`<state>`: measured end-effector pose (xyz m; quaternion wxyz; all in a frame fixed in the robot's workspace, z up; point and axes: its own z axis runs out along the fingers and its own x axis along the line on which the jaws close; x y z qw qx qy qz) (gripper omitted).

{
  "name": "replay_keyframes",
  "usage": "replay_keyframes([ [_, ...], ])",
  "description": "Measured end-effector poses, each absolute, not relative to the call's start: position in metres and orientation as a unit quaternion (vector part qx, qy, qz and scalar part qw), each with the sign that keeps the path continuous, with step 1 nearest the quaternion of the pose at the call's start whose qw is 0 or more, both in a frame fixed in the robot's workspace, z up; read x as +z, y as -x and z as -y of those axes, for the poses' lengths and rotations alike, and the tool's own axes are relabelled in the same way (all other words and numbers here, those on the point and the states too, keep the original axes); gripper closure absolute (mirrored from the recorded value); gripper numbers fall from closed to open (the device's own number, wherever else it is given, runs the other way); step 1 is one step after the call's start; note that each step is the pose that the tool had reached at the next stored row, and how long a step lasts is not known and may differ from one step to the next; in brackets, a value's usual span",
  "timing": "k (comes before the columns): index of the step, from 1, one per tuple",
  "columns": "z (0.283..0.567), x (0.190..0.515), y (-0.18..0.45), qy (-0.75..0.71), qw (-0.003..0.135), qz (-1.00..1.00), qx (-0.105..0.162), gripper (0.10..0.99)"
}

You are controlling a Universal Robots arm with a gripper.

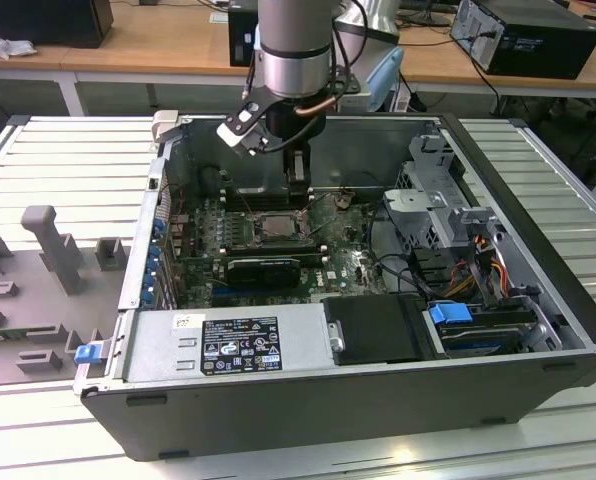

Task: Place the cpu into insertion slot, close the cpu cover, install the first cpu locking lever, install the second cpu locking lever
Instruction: 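Close the cpu cover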

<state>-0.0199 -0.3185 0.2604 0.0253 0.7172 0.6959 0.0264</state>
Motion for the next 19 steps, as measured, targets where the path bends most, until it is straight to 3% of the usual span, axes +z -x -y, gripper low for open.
replay_keyframes([
  [11,0.318,0.259,-0.054,-0.717,0.025,-0.696,0.026,0.98],
  [19,0.316,0.246,-0.048,-0.716,0.025,-0.697,0.026,0.98],
])
